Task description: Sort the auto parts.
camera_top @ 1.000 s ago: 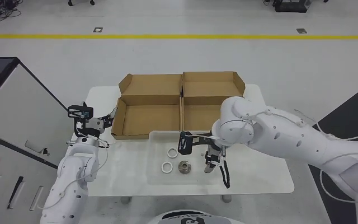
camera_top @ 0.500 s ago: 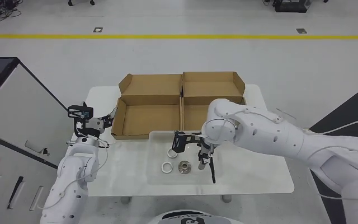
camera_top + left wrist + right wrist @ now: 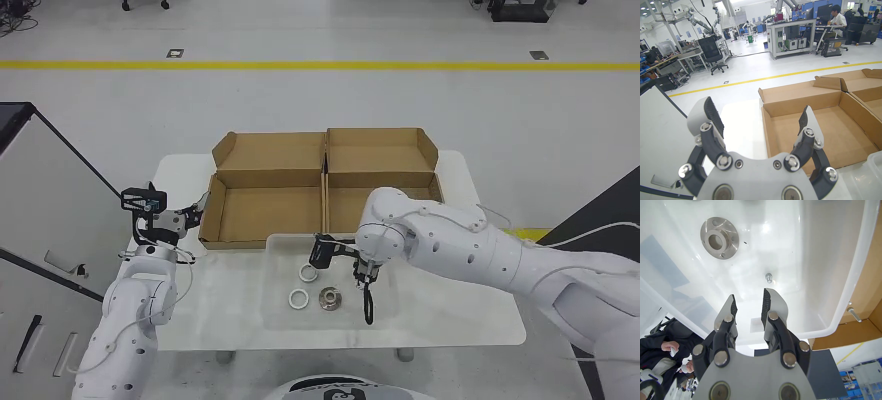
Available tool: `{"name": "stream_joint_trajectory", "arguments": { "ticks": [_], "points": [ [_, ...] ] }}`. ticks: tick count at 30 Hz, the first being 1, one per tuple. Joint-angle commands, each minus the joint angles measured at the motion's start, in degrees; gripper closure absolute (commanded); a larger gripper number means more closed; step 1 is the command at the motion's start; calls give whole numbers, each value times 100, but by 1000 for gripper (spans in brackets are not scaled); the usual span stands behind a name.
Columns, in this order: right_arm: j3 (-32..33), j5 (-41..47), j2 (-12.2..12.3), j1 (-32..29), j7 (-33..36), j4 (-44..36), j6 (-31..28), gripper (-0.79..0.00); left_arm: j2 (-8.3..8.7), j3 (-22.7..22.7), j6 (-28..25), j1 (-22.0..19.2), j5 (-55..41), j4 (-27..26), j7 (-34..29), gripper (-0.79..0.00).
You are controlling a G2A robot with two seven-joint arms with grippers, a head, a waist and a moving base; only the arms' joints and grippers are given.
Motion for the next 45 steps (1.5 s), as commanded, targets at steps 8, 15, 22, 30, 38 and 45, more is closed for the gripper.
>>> {"name": "stream_joint_trajectory", "arguments": {
  "ticks": [8, 15, 22, 30, 38, 45],
  "points": [
    [25, -413, -82, -206, -63, 167, 328, -292, 0, 0, 0, 0, 0, 0, 0, -785],
    [84, -598, -120, -364, -165, 261, 488, -305, 0, 0, 0, 0, 0, 0, 0, -785],
    [197, -776, -129, -500, -231, 308, 702, -329, 0, 0, 0, 0, 0, 0, 0, -785],
    [333, -955, -146, -665, -343, 354, 938, -332, 0, 0, 0, 0, 0, 0, 0, -785],
    [354, -1232, -224, -770, -318, 393, 1103, -326, 0, 0, 0, 0, 0, 0, 0, -785],
    [431, -1282, -302, -840, -285, 528, 1076, -299, 0, 0, 0, 0, 0, 0, 0, -785]
  ]
}}
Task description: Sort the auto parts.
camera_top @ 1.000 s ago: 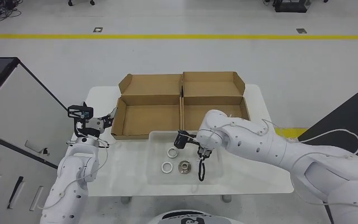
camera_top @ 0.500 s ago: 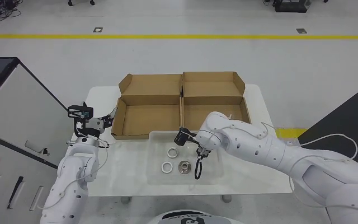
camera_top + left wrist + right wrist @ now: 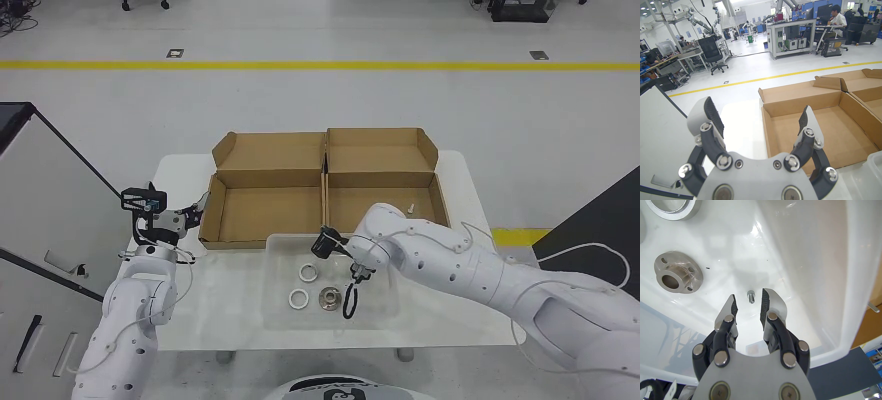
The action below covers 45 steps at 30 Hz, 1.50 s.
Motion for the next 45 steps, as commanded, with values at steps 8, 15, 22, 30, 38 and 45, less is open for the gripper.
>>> {"name": "stream_joint_trajectory", "arguments": {
  "ticks": [8, 15, 22, 30, 38, 45],
  "points": [
    [137, -24, -60, -105, 19, 152, -7, -228, 0, 0, 0, 0, 0, 0, 0, -785],
    [232, -129, -98, -173, 38, 190, 23, -215, 0, 0, 0, 0, 0, 0, 0, -785],
    [322, -217, -130, -264, 46, 207, 64, -200, 0, 0, 0, 0, 0, 0, 0, -785],
    [401, -305, -182, -334, 103, 246, 44, -154, 0, 0, 0, 0, 0, 0, 0, -785],
    [495, -396, -219, -390, 183, 269, 16, -95, 0, 0, 0, 0, 0, 0, 0, -785],
    [615, -513, -199, -462, 314, 90, -5, -114, 0, 0, 0, 0, 0, 0, 0, -785]
  ]
}}
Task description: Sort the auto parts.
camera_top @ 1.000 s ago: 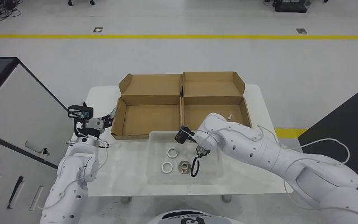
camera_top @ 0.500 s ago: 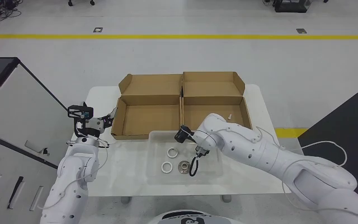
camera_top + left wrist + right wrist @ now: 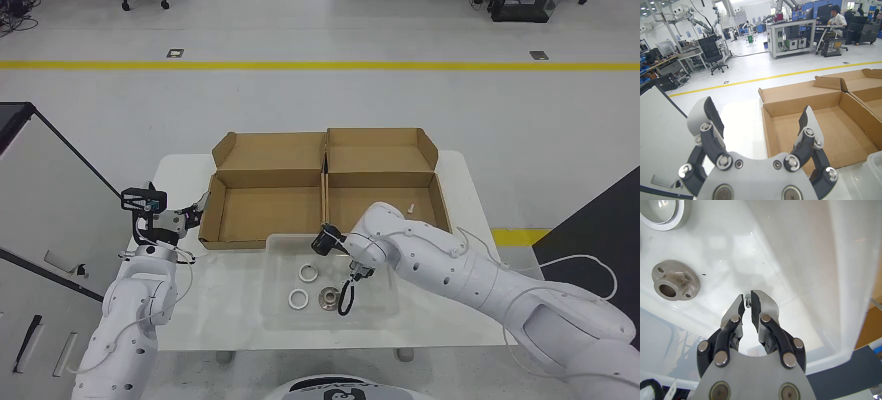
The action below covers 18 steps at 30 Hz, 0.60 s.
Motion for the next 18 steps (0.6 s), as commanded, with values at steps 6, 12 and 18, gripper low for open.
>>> {"name": "stream_joint_trajectory", "arguments": {
  "ticks": [6, 12, 18],
  "points": [
    [95, -155, 32, -107, 90, -91, -38, -114, 0, 0, 0, 0, 0, 0, 0, -785],
    [175, -230, 29, -198, 66, -81, -38, -126, 0, 0, 0, 0, 0, 0, 0, -785],
    [206, -275, -5, -264, 73, -52, -83, -99, 0, 0, 0, 0, 0, 0, 0, -785]
  ]
}}
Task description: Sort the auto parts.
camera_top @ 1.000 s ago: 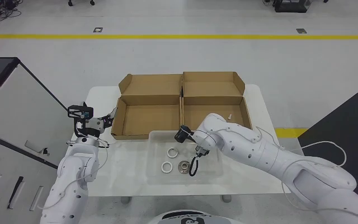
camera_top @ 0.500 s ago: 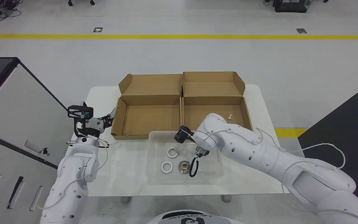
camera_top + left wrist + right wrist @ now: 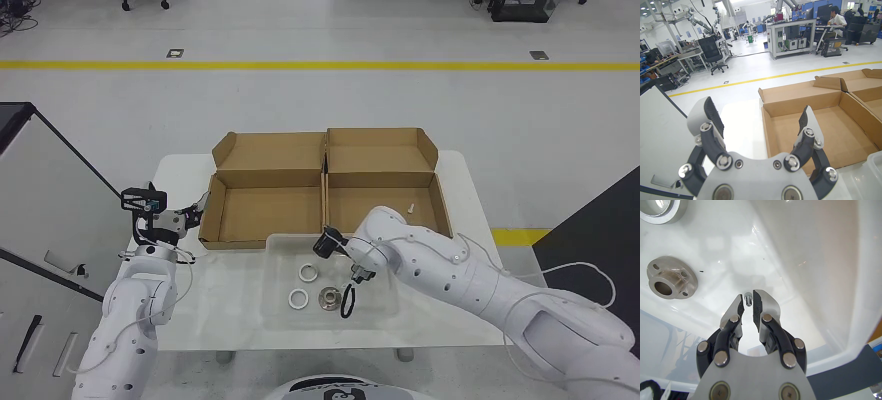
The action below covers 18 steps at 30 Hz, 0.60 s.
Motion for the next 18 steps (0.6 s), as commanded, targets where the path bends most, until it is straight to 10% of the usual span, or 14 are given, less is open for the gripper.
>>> {"name": "stream_joint_trajectory", "arguments": {
  "ticks": [1, 18],
  "points": [
    [17, -4, -9, -11, 6, 15, -5, 0, 0, 0, 0, 0, 0, 0, 0, -785],
    [522, 1275, 497, 188, 75, -954, 766, 0, 0, 0, 0, 0, 0, 0, 0, -785]
  ]
}}
